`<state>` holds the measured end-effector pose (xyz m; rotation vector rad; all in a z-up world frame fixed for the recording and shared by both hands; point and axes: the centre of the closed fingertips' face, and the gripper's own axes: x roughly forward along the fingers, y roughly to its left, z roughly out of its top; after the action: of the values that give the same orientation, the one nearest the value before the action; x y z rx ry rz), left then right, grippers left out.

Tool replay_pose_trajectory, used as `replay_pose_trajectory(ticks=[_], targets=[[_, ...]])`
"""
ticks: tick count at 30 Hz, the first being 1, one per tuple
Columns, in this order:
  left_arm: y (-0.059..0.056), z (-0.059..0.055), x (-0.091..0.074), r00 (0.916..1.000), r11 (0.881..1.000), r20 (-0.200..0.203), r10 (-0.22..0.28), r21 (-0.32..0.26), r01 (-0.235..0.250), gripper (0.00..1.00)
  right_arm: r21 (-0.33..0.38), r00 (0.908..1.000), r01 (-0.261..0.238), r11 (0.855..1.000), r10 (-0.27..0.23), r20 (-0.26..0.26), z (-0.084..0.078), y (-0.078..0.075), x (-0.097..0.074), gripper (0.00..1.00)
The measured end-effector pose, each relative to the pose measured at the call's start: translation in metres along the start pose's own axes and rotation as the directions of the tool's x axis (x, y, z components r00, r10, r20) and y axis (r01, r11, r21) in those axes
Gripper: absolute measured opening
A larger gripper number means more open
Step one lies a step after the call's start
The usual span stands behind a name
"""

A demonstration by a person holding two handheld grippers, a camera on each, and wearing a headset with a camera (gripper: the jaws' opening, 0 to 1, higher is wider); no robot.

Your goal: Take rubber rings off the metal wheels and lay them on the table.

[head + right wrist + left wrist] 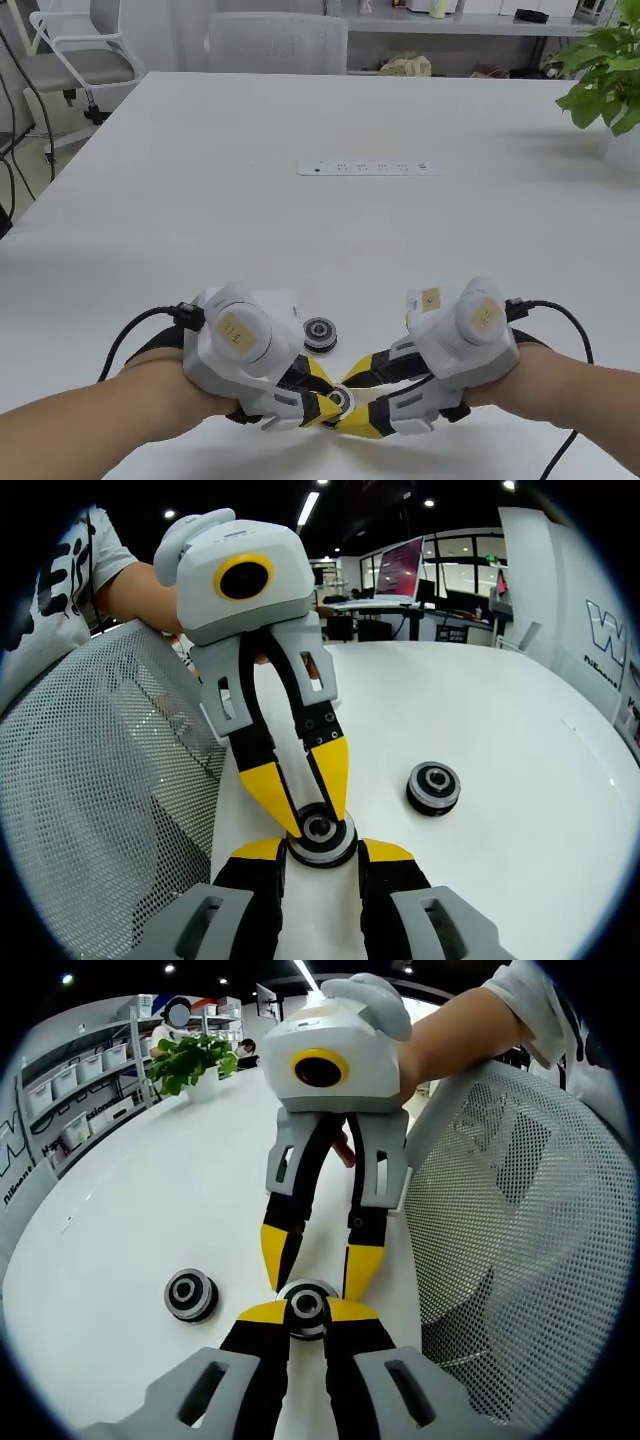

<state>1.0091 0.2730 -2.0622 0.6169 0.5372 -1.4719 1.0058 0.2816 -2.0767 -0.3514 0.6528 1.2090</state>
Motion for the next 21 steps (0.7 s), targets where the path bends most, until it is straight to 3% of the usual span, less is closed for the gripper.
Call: replay_pose_trajectory(ticks=[21], targets=[[0.0011, -0.0005, 0.0002, 0.9999, 1.000, 0.003, 0.011, 0.000, -0.011, 0.07, -0.003, 0.9999, -0.007, 1.000, 0.007, -0.007, -0.0069, 0.0018, -0.0049, 0.17]])
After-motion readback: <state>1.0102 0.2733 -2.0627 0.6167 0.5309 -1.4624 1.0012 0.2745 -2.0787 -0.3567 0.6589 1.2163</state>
